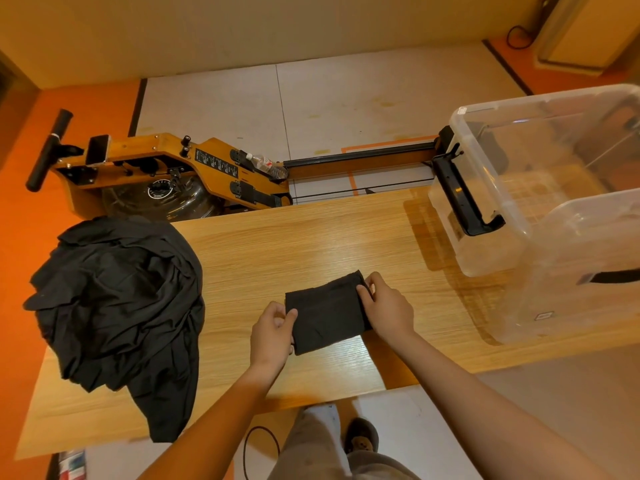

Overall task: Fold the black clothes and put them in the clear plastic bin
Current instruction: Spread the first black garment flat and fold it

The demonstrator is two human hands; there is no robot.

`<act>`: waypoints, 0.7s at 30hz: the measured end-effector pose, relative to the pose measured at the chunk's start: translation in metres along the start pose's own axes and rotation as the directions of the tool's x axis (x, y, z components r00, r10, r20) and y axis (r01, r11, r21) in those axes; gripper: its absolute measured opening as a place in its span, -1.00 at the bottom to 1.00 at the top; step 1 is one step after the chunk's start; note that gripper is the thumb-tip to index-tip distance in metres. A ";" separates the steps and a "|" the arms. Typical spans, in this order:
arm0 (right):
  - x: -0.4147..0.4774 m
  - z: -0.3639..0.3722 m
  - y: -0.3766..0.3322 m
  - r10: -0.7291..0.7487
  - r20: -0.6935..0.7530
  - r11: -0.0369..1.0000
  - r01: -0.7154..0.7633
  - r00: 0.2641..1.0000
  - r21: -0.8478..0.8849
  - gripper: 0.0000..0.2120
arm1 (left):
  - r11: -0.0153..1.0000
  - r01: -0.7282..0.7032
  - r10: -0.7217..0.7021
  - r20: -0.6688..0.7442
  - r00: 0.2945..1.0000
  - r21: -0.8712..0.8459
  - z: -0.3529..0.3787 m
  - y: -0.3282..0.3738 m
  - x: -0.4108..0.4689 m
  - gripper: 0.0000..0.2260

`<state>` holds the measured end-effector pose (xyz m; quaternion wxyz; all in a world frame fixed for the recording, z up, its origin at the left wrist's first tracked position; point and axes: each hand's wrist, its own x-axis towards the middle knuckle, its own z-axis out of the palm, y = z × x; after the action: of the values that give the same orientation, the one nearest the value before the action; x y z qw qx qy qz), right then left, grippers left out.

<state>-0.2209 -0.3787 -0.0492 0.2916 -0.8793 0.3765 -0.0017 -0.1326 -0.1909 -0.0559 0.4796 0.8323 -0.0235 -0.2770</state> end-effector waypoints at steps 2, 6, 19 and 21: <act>0.001 0.001 0.000 0.008 0.014 0.998 -0.007 1.000 -0.064 -0.79 | 1.000 0.021 -0.021 0.007 1.000 0.005 0.001 -0.002 0.000 -0.82; 0.002 0.004 0.002 0.043 -0.103 0.995 -0.052 0.994 -0.090 -0.83 | 0.987 -0.096 0.107 -0.084 0.991 0.131 -0.001 -0.005 -0.004 -0.84; -0.012 0.041 0.021 -0.622 0.191 0.687 0.646 0.760 -0.333 -0.53 | 0.210 -0.564 0.479 0.419 0.771 0.799 0.023 -0.019 0.001 -0.50; -0.007 0.037 0.020 -0.582 0.256 0.688 0.636 0.772 -0.350 -0.50 | 0.252 -0.523 0.424 0.393 0.816 0.814 0.018 -0.024 0.001 -0.49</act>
<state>-0.2308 -0.3665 -0.0890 0.1026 -0.9934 0.0353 0.0365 -0.1460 -0.1922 -0.0820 0.0171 0.8932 -0.4378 -0.1010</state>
